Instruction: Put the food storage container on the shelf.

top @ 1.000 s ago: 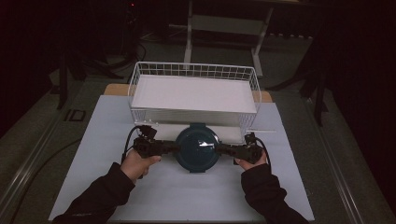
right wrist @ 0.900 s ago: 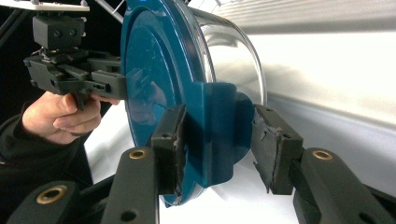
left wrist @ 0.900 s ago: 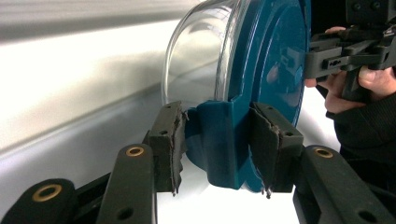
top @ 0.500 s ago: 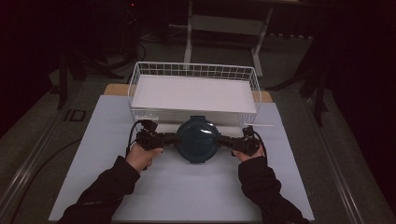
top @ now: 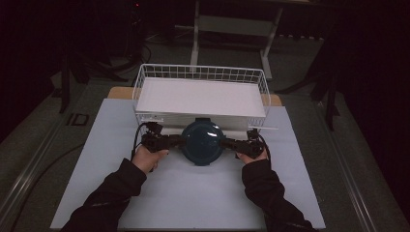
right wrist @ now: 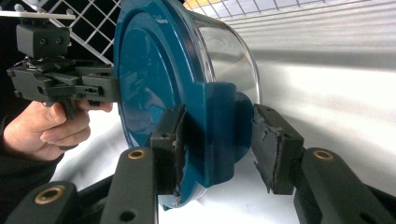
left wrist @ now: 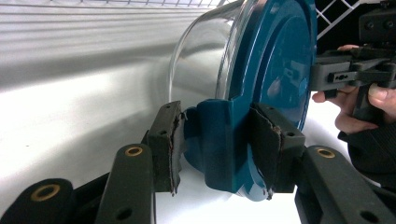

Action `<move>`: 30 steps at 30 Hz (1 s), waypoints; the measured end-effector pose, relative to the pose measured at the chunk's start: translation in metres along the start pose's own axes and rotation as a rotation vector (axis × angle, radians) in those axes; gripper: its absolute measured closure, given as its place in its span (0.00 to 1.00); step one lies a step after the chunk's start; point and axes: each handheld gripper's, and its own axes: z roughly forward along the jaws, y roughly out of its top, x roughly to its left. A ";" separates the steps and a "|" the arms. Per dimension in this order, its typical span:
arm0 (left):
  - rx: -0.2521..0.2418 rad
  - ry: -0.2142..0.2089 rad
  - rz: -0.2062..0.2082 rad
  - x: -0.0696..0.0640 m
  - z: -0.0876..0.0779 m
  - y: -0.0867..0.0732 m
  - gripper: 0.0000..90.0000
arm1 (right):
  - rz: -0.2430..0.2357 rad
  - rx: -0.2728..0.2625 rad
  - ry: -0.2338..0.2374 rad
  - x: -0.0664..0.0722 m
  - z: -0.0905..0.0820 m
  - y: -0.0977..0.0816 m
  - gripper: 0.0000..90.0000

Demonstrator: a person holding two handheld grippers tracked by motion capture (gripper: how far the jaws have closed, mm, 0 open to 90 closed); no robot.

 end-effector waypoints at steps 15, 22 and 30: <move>-0.079 0.001 0.014 0.009 0.010 -0.006 0.58 | -0.067 -0.036 -0.119 0.005 0.004 0.002 0.61; -0.113 0.042 0.042 0.007 0.011 -0.005 0.55 | -0.073 -0.068 -0.148 0.003 0.007 0.001 0.52; -0.155 0.087 0.012 0.012 0.014 -0.004 0.43 | -0.104 -0.081 -0.203 0.003 0.011 0.008 0.47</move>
